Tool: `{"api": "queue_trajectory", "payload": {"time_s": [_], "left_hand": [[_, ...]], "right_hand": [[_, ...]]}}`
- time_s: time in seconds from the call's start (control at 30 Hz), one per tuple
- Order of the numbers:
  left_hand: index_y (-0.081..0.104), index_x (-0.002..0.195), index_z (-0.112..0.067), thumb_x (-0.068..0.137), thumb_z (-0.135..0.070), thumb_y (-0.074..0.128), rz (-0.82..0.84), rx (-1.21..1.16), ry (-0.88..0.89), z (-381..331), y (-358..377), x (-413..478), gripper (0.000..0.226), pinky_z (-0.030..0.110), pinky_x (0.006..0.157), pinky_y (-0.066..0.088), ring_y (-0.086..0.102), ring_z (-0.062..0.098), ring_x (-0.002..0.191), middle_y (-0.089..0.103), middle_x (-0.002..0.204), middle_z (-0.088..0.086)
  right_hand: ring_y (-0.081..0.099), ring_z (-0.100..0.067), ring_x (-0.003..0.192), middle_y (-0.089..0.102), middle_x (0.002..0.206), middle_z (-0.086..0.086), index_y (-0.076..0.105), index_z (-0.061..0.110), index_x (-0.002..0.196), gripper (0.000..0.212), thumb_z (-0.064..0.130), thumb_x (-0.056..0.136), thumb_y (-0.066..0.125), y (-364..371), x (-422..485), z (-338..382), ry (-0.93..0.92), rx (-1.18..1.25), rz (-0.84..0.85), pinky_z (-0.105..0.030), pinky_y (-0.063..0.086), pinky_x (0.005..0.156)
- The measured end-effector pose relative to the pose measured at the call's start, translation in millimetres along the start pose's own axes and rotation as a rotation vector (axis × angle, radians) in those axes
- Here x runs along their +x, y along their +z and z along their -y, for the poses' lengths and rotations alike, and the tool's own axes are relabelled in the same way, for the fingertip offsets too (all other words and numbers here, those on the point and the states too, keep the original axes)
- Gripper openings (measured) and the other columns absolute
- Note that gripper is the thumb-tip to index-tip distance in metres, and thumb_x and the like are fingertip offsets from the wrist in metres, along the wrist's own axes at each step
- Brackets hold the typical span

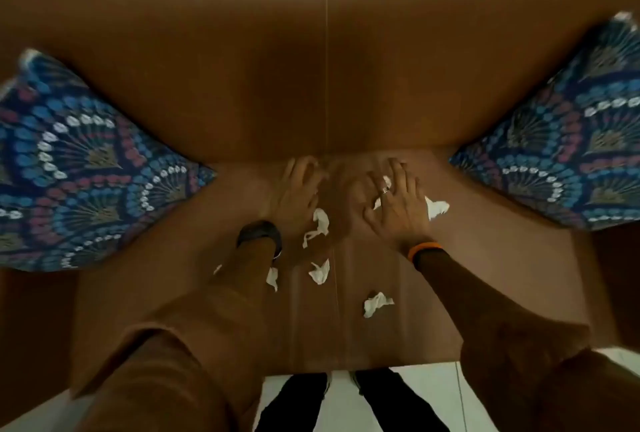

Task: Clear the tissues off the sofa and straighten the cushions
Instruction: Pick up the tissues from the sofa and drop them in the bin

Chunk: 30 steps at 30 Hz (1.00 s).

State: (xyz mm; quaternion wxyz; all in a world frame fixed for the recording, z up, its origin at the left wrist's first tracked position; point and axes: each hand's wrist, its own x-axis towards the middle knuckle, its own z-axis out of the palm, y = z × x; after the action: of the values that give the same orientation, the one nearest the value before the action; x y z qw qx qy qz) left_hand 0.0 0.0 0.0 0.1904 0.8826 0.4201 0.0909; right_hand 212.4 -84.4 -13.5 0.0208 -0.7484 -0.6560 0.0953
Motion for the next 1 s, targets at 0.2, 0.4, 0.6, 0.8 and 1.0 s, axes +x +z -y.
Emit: {"api": "queue_trajectory", "payload": {"time_s": [0.2,0.4,0.6,0.8,1.0], "left_hand": [[0.066,0.112,-0.009,0.083,-0.002,0.067,0.126,0.003,-0.138,40.1,86.6,-0.4,0.030,0.043,0.094,0.052,0.051,0.036,0.120,0.039,0.148,0.016],[0.073,0.091,0.006,0.081,0.002,0.058,0.161,-0.034,-0.411,34.6,111.8,-2.9,0.018,0.036,0.078,0.056,0.068,0.037,0.092,0.068,0.107,0.026],[0.074,0.096,0.000,0.084,0.002,0.062,0.033,-0.085,-0.259,0.8,105.3,-33.3,0.017,0.033,0.091,0.049,0.061,0.037,0.107,0.072,0.111,0.016],[0.056,0.135,-0.006,0.090,0.007,0.052,0.117,-0.060,-0.402,-23.5,134.2,-47.2,0.047,0.038,0.102,0.047,0.045,0.030,0.129,0.054,0.142,0.007],[0.066,0.118,0.003,0.089,0.015,0.052,-0.044,-0.269,-0.544,-54.7,146.3,-72.5,0.034,0.026,0.097,0.050,0.060,0.032,0.117,0.064,0.125,0.021]], "right_hand": [[0.056,-0.042,0.125,0.046,0.152,-0.024,0.066,0.018,0.125,0.040,0.021,0.085,0.068,82.6,11.0,-15.6,0.142,-0.038,0.039,-0.049,0.049,0.092],[0.067,-0.040,0.099,0.074,0.108,-0.019,0.074,0.001,0.112,0.023,0.008,0.096,0.059,113.4,14.8,-23.7,0.120,-0.017,-0.033,-0.041,0.054,0.081],[0.058,-0.041,0.117,0.071,0.114,-0.016,0.075,0.004,0.103,0.026,0.016,0.097,0.053,88.2,-22.5,-41.3,0.328,-0.018,-0.056,-0.053,0.041,0.105],[0.060,-0.046,0.110,0.059,0.119,-0.025,0.072,-0.004,0.098,0.016,0.000,0.085,0.064,101.7,-34.8,-73.9,0.364,0.143,0.029,-0.047,0.055,0.087],[0.061,-0.020,0.080,0.061,0.091,0.009,0.058,0.009,0.096,0.014,0.002,0.090,0.048,111.8,-53.9,-50.0,0.389,0.409,0.025,-0.030,0.040,0.064]]}}
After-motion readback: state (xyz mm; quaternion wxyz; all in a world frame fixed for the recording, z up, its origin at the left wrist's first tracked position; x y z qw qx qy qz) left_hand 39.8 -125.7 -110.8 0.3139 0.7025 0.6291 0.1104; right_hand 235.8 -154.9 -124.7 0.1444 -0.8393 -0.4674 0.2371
